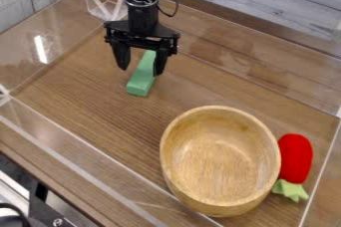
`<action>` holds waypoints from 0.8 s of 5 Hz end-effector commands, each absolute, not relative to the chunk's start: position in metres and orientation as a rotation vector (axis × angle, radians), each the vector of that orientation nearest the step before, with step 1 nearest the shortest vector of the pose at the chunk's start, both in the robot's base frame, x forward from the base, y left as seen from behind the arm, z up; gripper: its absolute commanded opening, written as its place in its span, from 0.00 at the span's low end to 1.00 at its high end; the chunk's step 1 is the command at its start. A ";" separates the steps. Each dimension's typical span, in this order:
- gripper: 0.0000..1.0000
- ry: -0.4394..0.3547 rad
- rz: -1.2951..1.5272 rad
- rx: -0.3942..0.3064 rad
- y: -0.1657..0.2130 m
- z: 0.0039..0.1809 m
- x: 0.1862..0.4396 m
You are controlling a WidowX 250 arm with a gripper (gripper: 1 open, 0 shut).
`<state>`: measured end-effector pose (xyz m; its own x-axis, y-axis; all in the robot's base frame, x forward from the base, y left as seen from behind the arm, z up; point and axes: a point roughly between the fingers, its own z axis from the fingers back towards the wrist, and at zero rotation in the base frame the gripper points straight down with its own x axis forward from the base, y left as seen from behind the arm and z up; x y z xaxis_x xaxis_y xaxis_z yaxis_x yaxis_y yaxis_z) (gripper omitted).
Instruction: Put the green block in the brown bowl
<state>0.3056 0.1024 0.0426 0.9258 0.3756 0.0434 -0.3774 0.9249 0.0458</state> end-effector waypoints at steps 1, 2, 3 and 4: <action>1.00 -0.096 0.377 0.063 0.112 0.051 0.314; 0.00 -0.090 0.368 0.063 0.120 0.038 0.317; 0.00 -0.094 0.338 0.047 0.124 0.042 0.321; 0.00 -0.097 0.312 0.022 0.125 0.052 0.322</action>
